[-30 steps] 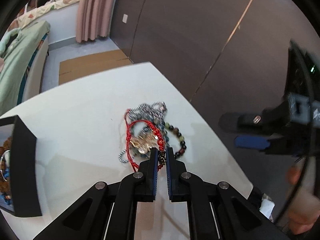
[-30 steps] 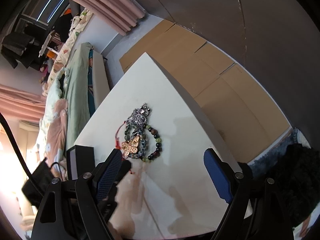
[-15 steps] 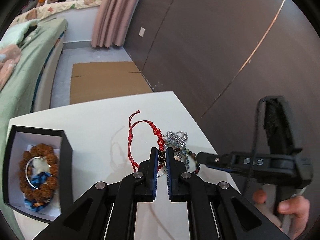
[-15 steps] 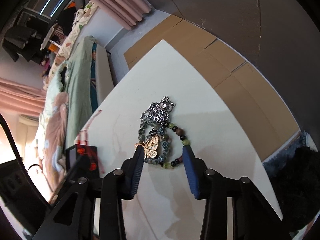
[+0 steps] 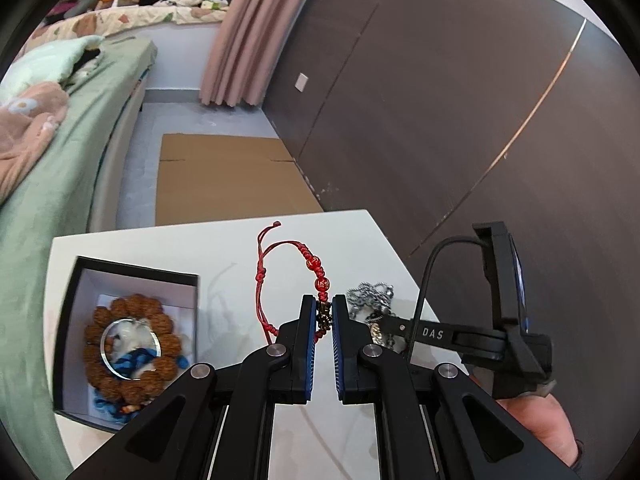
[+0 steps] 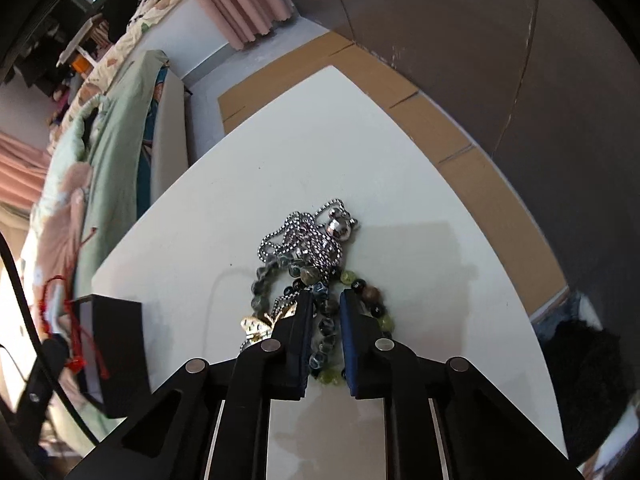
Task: Organize jewelry
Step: 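Carry the red bracelet to the box with left gripper while right grasps dark beads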
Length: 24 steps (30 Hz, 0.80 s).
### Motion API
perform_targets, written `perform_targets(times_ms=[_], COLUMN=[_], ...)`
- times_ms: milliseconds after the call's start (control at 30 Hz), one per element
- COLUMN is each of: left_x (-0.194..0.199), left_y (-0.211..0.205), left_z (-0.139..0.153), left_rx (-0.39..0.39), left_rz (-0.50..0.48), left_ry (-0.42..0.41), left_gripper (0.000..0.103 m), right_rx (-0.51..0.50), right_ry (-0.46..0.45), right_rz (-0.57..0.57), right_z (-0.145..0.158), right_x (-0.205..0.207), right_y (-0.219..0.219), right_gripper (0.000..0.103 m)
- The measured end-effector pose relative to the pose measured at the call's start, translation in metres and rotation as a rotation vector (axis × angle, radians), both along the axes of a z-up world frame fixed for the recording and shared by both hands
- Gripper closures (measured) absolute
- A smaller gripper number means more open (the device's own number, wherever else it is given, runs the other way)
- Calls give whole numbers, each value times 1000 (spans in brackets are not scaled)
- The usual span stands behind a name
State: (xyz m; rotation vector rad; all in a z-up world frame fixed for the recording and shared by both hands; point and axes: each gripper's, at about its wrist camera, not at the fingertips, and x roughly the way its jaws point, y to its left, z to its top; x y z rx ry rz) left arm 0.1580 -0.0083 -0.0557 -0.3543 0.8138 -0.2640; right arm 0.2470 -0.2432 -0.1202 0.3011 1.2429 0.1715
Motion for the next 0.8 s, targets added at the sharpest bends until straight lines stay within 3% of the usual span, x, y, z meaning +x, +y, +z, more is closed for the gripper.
perform_targets(times_ms=[200, 500, 800], left_x=[-2, -21, -34], left_y=[19, 51, 94], left_z=[-1, 23, 21], left_rx=[-7, -48, -90], left_rz=[50, 108, 156], left_ry=[10, -33, 5], left_gripper=[95, 95, 95], right_rx=[55, 225, 362], right_ry=[-18, -135, -244], right_rz=[-3, 40, 94], right_z=[7, 37, 62], right_x=[-9, -24, -42], right_y=[2, 14, 36], right_gripper=[91, 91, 91])
